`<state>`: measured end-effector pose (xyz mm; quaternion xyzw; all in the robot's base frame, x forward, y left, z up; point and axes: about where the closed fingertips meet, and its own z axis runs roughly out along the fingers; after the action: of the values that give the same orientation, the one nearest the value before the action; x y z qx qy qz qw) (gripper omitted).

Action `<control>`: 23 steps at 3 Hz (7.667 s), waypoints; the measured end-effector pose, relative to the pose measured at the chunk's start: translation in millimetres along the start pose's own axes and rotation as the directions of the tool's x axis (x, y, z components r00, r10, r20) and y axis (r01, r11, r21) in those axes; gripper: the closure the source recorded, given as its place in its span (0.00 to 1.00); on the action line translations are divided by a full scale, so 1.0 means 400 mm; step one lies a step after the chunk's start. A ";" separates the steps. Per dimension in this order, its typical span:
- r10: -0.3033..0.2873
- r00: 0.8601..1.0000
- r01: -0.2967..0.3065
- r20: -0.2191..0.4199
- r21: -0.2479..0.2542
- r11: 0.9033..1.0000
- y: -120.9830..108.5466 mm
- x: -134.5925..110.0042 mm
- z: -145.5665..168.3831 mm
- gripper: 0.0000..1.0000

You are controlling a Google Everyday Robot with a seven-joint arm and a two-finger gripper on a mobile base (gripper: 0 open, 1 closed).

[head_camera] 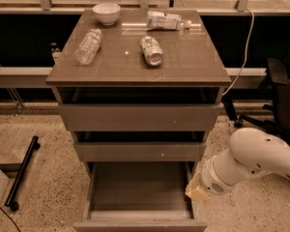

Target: Close bottom drawer

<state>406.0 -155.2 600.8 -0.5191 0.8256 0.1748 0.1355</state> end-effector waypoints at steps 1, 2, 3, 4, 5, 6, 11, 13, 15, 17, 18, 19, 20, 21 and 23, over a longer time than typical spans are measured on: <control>-0.016 1.000 0.016 0.009 -0.025 1.000 0.004 -0.004 0.054 1.00; -0.021 1.000 0.021 0.007 -0.050 0.999 0.008 0.005 0.132 1.00; -0.001 1.000 0.003 0.017 -0.067 0.998 0.009 0.027 0.201 1.00; 0.035 0.998 -0.030 0.048 -0.086 0.996 0.003 0.053 0.259 1.00; 0.093 0.992 -0.084 0.084 -0.099 0.991 -0.009 0.095 0.340 1.00; 0.132 0.984 -0.119 0.121 -0.106 0.987 -0.020 0.124 0.389 1.00; 0.292 0.925 -0.239 0.244 -0.226 0.944 -0.070 0.283 0.661 1.00; 0.364 0.899 -0.301 0.244 -0.260 0.917 -0.079 0.359 0.761 1.00; 0.427 0.870 -0.361 0.247 -0.272 0.892 -0.104 0.405 0.853 1.00; 0.466 0.851 -0.419 0.241 -0.221 0.880 -0.147 0.428 0.920 1.00; 0.503 0.827 -0.486 0.252 -0.131 0.864 -0.213 0.433 0.952 1.00; 0.503 0.827 -0.486 0.252 -0.131 0.864 -0.213 0.433 0.952 1.00; 0.480 0.814 -0.483 0.326 -0.079 0.872 -0.236 0.411 0.957 1.00; 0.412 0.814 -0.451 0.410 -0.002 0.892 -0.289 0.363 0.960 1.00; 0.304 0.823 -0.390 0.480 0.087 0.917 -0.387 0.265 0.976 1.00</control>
Offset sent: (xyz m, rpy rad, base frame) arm -0.0019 0.0345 -0.0842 0.0361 0.0482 0.0519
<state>517.4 -135.4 182.7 -0.2891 0.8633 0.2380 0.3383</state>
